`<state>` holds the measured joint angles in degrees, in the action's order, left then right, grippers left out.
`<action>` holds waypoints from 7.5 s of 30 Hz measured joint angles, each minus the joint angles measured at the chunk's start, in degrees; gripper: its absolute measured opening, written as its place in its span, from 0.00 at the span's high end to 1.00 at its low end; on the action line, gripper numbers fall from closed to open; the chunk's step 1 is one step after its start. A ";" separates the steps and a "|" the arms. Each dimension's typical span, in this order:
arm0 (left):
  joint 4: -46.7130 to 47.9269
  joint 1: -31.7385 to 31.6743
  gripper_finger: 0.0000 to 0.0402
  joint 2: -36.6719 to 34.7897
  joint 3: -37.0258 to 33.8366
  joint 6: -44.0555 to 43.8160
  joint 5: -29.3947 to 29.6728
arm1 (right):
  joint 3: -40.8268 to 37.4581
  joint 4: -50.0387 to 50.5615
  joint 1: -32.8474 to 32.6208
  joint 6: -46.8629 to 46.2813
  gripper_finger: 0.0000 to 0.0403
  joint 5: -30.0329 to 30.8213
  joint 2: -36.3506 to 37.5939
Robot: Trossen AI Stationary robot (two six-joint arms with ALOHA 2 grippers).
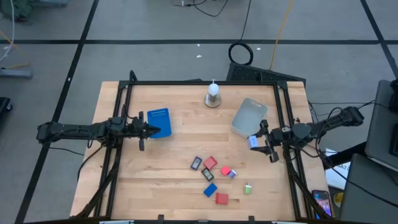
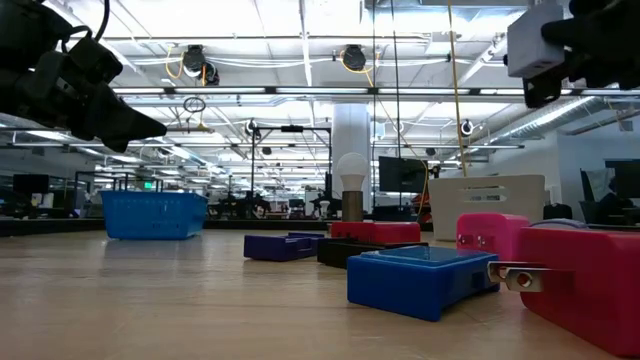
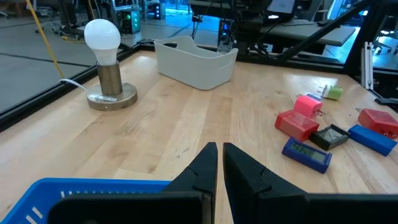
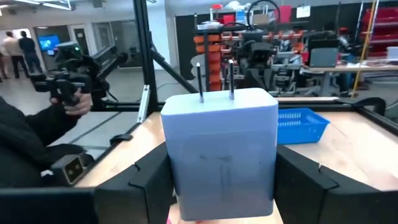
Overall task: Pick & Place Office items
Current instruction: Put the gray charger adapter into the gray bin, then put the dark blue digital clock into the blue bin
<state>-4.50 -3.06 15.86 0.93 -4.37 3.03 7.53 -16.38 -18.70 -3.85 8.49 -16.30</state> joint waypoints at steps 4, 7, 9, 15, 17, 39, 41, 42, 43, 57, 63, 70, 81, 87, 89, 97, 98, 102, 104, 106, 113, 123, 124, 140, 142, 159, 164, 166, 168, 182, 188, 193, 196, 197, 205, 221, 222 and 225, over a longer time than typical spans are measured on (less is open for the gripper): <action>0.01 0.01 0.94 -0.02 0.00 0.38 0.02 | -3.02 -3.56 0.10 1.57 0.49 -0.27 0.95; 0.01 -0.01 0.94 0.00 0.00 0.38 0.02 | -5.29 -6.59 0.38 1.95 0.49 -0.96 1.36; 0.04 0.00 0.94 0.00 0.00 0.36 0.02 | -6.50 -7.58 0.64 1.67 0.49 -0.98 1.41; 0.05 0.01 0.94 -0.01 0.00 0.21 0.03 | -6.47 -7.21 0.75 2.09 0.49 -1.06 1.43; 0.05 0.00 0.94 -0.01 0.00 0.21 0.03 | -6.50 -6.98 0.75 2.15 0.49 -1.05 1.43; -0.10 -0.01 0.94 -0.02 0.00 0.69 0.11 | 9.15 3.53 1.39 4.98 0.49 7.08 -5.85; -0.09 -0.01 0.94 0.00 0.00 0.70 0.14 | 14.94 10.40 2.43 4.01 0.49 9.12 -9.41; -0.06 -0.01 0.94 -0.02 0.00 0.71 0.14 | 17.81 15.07 3.08 3.22 0.49 10.56 -11.36; 0.08 -0.01 0.94 -0.01 0.00 0.71 0.12 | 20.84 19.36 3.79 2.30 0.49 12.01 -13.25; 0.51 -0.01 0.94 -0.02 0.00 1.13 0.01 | 50.72 63.60 27.32 -5.98 0.49 7.50 -35.52; 0.53 -0.01 0.94 -0.01 0.00 1.12 -0.03 | 50.97 71.34 36.45 -5.20 0.49 1.50 -44.71; 0.56 -0.01 0.94 -0.01 0.00 1.12 -0.07 | 50.97 71.57 40.66 -3.20 0.49 -1.36 -52.27; 1.56 -0.01 0.94 0.00 0.00 1.03 -0.18 | 50.97 71.93 41.99 -3.90 0.49 -1.25 -62.81; 1.39 -0.01 0.94 0.00 0.00 1.08 -0.17 | 50.97 69.73 42.31 -3.88 0.49 -1.19 -68.01; 1.39 -0.01 0.94 0.00 0.00 1.10 -0.17 | 50.99 69.07 42.37 -4.30 0.49 -1.20 -69.58; 1.39 -0.01 0.94 0.00 0.00 1.12 -0.15 | 49.25 66.32 42.54 -5.79 0.49 -1.31 -72.77; 1.36 -0.01 0.94 0.00 0.00 1.12 -0.13 | 48.42 65.45 42.52 -5.80 0.49 -1.42 -72.77; 1.35 -0.01 0.94 0.00 0.00 1.12 -0.13 | 44.67 61.57 42.80 -5.80 0.49 -4.05 -72.80; 1.34 -0.01 0.94 -0.01 0.00 1.12 -0.07 | 43.12 59.61 43.14 -5.75 0.49 -4.72 -72.71; 1.32 -0.01 0.94 0.00 0.00 1.12 -0.04 | 42.01 58.30 43.55 -5.61 0.49 -5.78 -72.63; 1.29 -0.01 0.94 -0.01 0.00 1.10 -0.01 | 40.52 56.21 45.01 -4.22 0.49 -8.81 -72.58; 1.40 -0.01 0.94 -0.01 0.00 1.12 -0.02 | 40.76 56.47 44.88 -1.85 0.19 -9.27 -72.69; 1.41 -0.01 0.94 -0.01 0.00 1.12 -0.02 | 40.91 56.50 44.88 -1.78 0.15 -9.26 -72.56; 1.39 -0.01 0.94 0.00 0.00 1.12 -0.04 | 43.30 59.12 44.17 0.16 0.24 -8.50 -48.17; 1.39 0.01 0.94 0.00 0.00 1.12 -0.03 | 43.30 56.63 43.24 0.16 0.29 -8.50 -42.65; 1.34 -0.01 0.94 -0.01 0.00 1.22 0.02 | 11.66 8.90 38.87 2.71 0.97 -17.55 -0.80; 1.32 0.01 0.94 0.00 0.00 0.61 -0.02 | 2.08 -2.20 38.87 0.22 0.99 -17.68 3.19; 1.32 0.00 0.94 -0.02 0.00 0.01 -0.04 | -0.65 -5.37 38.87 0.05 0.99 -17.88 3.72; 1.32 0.00 0.94 -0.01 0.00 -0.06 -0.03 | -2.38 -7.61 38.90 0.10 0.99 -18.90 3.90; 2.67 0.03 0.94 0.00 0.00 -0.69 -2.01 | -3.20 -3.57 39.30 1.18 1.00 -22.18 3.92; 2.63 0.03 0.94 0.00 0.00 -0.65 -1.76 | -6.61 -6.54 40.04 -1.84 1.00 -22.03 3.94; 2.76 -0.01 0.94 -0.02 0.00 -0.62 -1.55 | -6.56 -3.76 41.66 -2.35 1.00 -22.09 3.89; 2.54 0.03 0.94 0.00 0.00 -1.34 0.18 | -6.58 -3.80 41.95 -2.52 1.00 -22.14 3.92; 2.49 0.03 0.94 0.00 0.11 -2.88 2.90 | -6.58 -3.71 41.95 -2.49 1.00 -22.14 3.90; 4.34 0.16 0.99 7.82 7.86 -4.55 6.31 | -6.64 -3.80 41.93 -2.37 1.00 -22.18 3.90; 14.44 4.13 0.97 59.03 43.70 5.33 -0.58 | -6.66 1.11 41.93 -2.61 1.00 -22.29 3.90; 15.74 4.69 0.95 61.60 45.92 6.82 -0.63 | -6.66 1.72 41.93 -2.49 1.00 -22.29 3.90; 17.46 6.20 0.86 68.15 51.64 10.06 -3.02 | -6.66 2.47 41.93 -2.52 1.00 -22.27 3.77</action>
<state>12.96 3.14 84.00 52.57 5.69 0.00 0.86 -13.92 23.22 -6.37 -13.78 -12.53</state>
